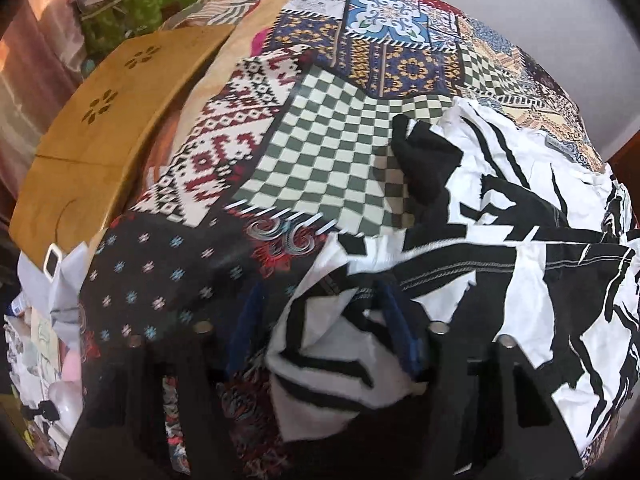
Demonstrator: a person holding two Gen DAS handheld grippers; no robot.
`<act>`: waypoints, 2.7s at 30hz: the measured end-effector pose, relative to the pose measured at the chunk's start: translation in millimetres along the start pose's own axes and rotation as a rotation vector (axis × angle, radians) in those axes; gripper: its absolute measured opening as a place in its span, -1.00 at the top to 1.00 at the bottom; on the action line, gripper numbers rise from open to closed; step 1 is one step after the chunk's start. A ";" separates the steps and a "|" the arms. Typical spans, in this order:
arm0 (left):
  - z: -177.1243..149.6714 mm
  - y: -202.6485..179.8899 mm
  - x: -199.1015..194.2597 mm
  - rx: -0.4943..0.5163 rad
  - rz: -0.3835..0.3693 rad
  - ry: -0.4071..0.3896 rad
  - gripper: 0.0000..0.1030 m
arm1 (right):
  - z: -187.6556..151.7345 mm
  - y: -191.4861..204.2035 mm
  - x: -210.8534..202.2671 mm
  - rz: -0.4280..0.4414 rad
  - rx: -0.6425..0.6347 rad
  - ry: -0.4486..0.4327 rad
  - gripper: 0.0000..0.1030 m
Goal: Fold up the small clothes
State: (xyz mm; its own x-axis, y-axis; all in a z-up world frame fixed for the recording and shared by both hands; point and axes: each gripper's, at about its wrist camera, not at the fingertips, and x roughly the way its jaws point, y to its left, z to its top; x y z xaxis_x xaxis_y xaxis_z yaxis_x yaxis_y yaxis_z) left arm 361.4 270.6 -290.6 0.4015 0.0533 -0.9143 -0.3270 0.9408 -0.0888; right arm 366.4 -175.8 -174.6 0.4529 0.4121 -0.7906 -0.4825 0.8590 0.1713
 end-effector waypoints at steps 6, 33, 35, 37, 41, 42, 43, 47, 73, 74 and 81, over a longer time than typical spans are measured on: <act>1.3 -8.2 2.5 0.016 -0.018 0.001 0.77 | 17.8 -6.4 19.7 0.061 0.083 -0.030 0.42; 116.0 -35.9 -62.3 0.051 0.246 -0.322 0.91 | 96.5 -16.6 14.8 -0.082 0.091 -0.163 0.89; 122.9 -36.9 -35.1 0.050 0.267 -0.284 0.91 | 95.5 -21.6 27.9 -0.094 0.090 -0.143 0.89; 129.1 -37.0 -5.4 0.054 0.289 -0.241 0.91 | 93.2 -28.3 48.5 -0.103 0.092 -0.110 0.89; 132.2 -39.6 33.5 0.067 0.314 -0.177 0.91 | 86.0 -40.8 72.4 -0.117 0.099 -0.068 0.89; 132.6 -40.1 42.7 0.073 0.316 -0.157 0.90 | 84.3 -43.1 75.8 -0.119 0.100 -0.063 0.89; 131.2 -40.9 45.7 0.077 0.316 -0.147 0.90 | 82.8 -44.6 77.6 -0.116 0.099 -0.060 0.89; 124.7 -40.0 41.3 0.063 0.325 -0.149 0.75 | 84.0 -40.6 71.7 -0.135 0.049 -0.045 0.88; -39.6 -31.1 -79.9 0.103 0.004 -0.053 -0.23 | -34.6 5.0 -11.4 0.036 0.125 -0.017 0.05; -41.0 -32.3 -73.0 0.090 -0.020 -0.032 0.00 | -33.3 6.0 -4.9 0.042 0.122 -0.004 0.05; -50.9 -44.8 -56.6 0.065 -0.095 0.009 0.77 | -34.6 11.7 18.6 0.088 0.142 0.034 0.37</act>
State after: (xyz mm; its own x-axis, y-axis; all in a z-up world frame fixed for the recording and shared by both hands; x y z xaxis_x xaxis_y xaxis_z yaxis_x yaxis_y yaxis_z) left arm 309.9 208.5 -255.0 0.4201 -0.0396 -0.9066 -0.2316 0.9613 -0.1493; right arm 343.3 -168.6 -207.7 0.3869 0.4789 -0.7880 -0.4075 0.8554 0.3198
